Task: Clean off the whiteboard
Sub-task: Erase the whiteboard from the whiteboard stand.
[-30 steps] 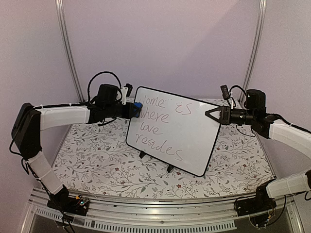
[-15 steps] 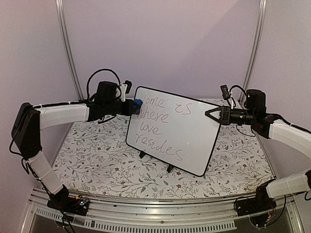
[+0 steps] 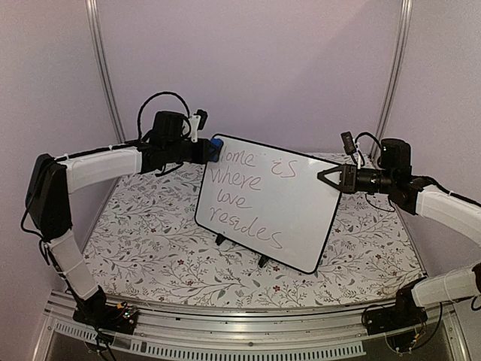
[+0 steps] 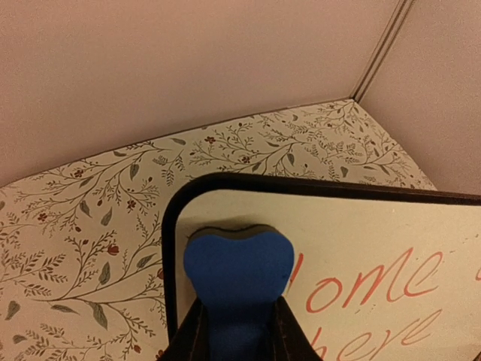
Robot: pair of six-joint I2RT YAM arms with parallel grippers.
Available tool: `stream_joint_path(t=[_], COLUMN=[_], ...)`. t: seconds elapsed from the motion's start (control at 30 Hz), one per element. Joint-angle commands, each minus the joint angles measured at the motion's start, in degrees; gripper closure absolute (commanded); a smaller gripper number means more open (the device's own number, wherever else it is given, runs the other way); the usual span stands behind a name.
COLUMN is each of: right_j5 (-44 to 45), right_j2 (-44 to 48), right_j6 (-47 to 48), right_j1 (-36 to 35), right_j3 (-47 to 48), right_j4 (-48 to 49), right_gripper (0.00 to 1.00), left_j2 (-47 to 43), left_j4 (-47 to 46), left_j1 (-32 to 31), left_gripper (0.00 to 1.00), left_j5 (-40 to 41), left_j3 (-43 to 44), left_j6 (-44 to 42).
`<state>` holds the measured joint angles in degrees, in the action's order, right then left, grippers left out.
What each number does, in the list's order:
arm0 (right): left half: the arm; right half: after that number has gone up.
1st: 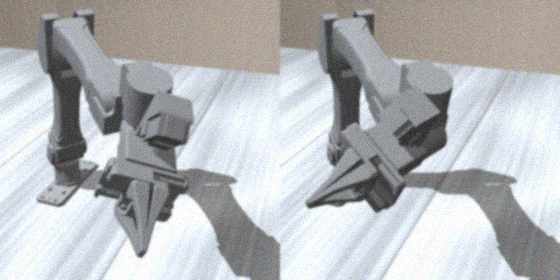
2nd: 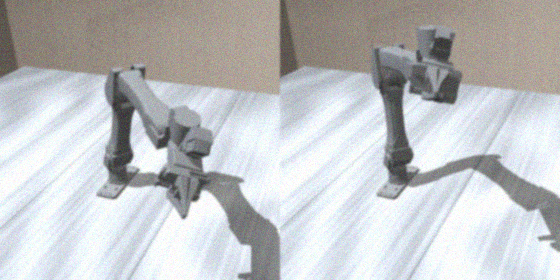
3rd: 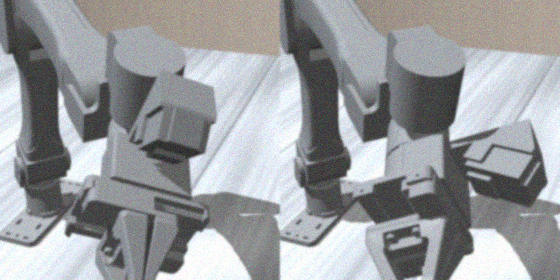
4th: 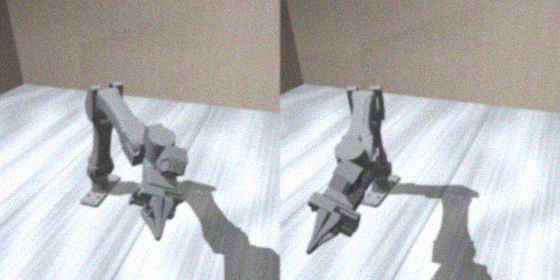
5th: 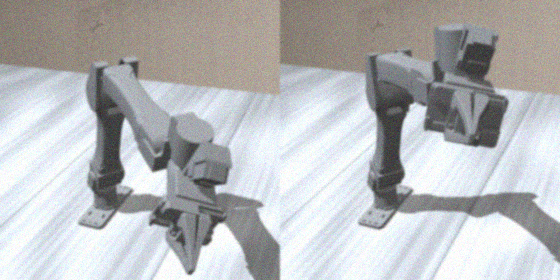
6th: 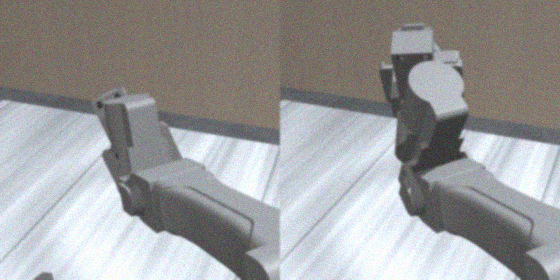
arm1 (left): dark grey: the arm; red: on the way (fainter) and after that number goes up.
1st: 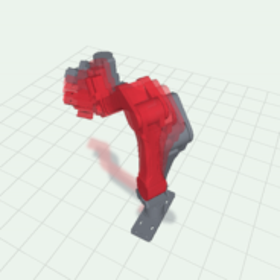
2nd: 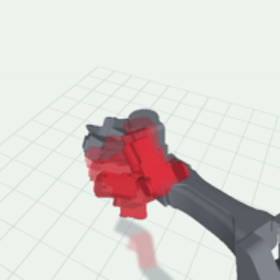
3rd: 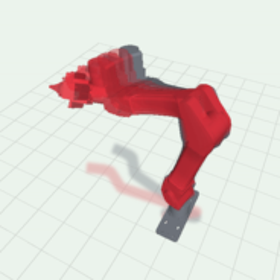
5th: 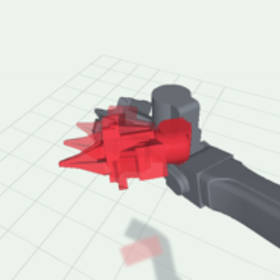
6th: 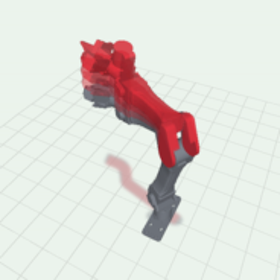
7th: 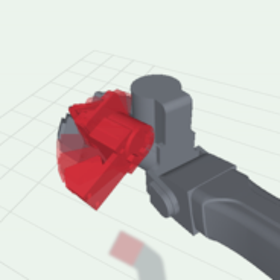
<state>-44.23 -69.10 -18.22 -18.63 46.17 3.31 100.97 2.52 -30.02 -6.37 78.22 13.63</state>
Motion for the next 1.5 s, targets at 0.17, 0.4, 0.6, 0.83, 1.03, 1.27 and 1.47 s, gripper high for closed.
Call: stream_joint_path(t=[0.17, 0.4, 0.6, 0.83, 1.03, 1.27, 1.47], right_j5=[-4.90, -4.99, -4.95, -4.99, -4.99, -4.83, -5.07], right_j2=[0.74, 0.64, 0.77, 0.89, 0.81, 0.81, 0.40], right_j6=[5.23, 5.30, 5.36, 5.30, 5.30, 5.31, 5.43], right_j1=[-1.49, -1.56, -1.60, -1.67, -1.77, -1.84, -1.77], right_j3=[-0.57, -0.62, -0.73, -0.73, -0.73, -0.65, -0.43], right_j4=[-0.59, -0.45, -0.37, -0.40, -0.49, -0.67, -0.67], right_gripper=[1.00, 1.00, 1.00, 1.00, 1.00, 1.00, 1.00], left_j2=[-0.44, -3.22, -4.37, -5.28, -4.40, -1.62, 0.52], left_j4=[2.01, 0.51, -0.24, -1.36, -0.87, 1.43, 2.66], left_j1=[0.66, 0.51, 0.49, 0.34, 0.31, -0.02, 0.12], left_gripper=[1.00, 1.00, 1.00, 1.00, 1.00, 1.00, 1.00], left_j5=[1.50, 2.53, 1.10, 0.70, 0.06, 0.42, 1.57], left_j3=[-1.84, -8.38, -11.02, -11.86, -8.51, -2.73, 1.26], left_j6=[0.79, 3.60, 5.32, 5.88, 5.50, 3.87, 2.04])
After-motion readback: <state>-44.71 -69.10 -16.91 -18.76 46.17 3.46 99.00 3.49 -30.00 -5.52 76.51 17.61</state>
